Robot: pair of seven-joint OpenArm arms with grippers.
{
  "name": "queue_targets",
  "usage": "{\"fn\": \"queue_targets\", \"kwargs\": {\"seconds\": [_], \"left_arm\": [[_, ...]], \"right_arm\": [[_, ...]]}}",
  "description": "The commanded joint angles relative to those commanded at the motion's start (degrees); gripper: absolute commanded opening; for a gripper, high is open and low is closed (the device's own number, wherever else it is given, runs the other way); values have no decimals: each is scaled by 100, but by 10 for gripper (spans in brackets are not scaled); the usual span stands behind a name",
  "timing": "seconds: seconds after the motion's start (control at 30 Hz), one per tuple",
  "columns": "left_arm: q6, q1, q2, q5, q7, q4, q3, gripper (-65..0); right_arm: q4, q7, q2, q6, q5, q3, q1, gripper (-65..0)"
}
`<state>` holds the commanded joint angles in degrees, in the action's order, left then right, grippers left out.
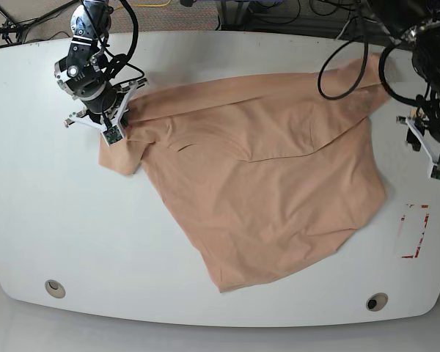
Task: Fold the T-shirt properly
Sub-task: 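Release the left gripper and grasp the shirt's hem corner with it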
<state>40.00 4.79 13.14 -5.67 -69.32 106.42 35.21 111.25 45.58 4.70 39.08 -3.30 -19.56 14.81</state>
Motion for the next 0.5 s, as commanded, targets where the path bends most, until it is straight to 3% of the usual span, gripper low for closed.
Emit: {"fn": "queue_targets", "kwargs": {"seconds": [0.3, 0.5], "left_arm": [[0, 1398, -26, -9, 79, -1837, 334, -304], [-66, 1943, -35, -9, 730, -3015, 615, -304]], "right_arm": [[9, 0, -193, 0, -53, -9, -53, -650], [9, 0, -229, 0, -44, 18, -62, -650]]}}
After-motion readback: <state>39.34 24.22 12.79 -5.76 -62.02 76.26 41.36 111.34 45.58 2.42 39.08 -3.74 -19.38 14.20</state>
